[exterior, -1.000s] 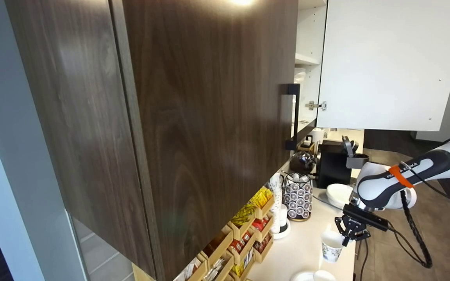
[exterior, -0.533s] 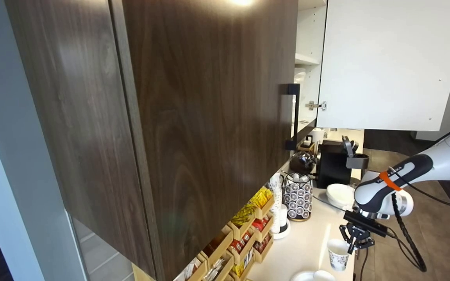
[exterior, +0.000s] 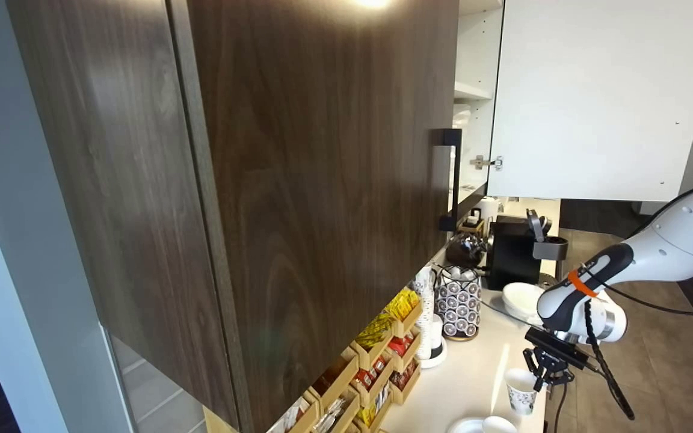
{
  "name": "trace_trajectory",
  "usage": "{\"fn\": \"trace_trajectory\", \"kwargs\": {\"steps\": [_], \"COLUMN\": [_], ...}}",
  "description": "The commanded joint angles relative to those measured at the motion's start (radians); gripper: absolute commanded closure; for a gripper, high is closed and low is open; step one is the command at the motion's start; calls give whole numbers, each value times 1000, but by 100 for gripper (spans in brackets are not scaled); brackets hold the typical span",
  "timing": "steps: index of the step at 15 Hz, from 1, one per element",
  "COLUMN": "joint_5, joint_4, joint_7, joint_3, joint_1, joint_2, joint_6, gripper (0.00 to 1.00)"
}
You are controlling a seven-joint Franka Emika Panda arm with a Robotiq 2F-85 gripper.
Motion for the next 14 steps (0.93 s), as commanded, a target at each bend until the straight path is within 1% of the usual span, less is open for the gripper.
{"fn": "trace_trajectory", "kwargs": {"steps": [1, 3, 4, 5, 7, 8, 10, 11, 12, 13, 14], "joint_5": [77, 123, 130, 142, 148, 154, 159, 121, 84, 58, 57], "joint_4": [44, 67, 78, 85, 90, 89, 69, 55, 41, 25, 8], "joint_7": [-39, -61, -54, -66, -73, -80, -98, -91, -92, -118, -167], "joint_3": [-11, -12, -15, -13, -11, -10, -5, -10, -14, -11, 6], "joint_1": [-21, -30, -31, -32, -28, -27, -21, -13, -4, 3, 5], "joint_2": [58, 78, 89, 94, 96, 94, 69, 63, 59, 51, 36], "joint_6": [31, 35, 36, 38, 50, 54, 69, 82, 106, 136, 164], "gripper": [99, 99, 72, 72, 58, 49, 36, 27, 20, 14, 5]}}
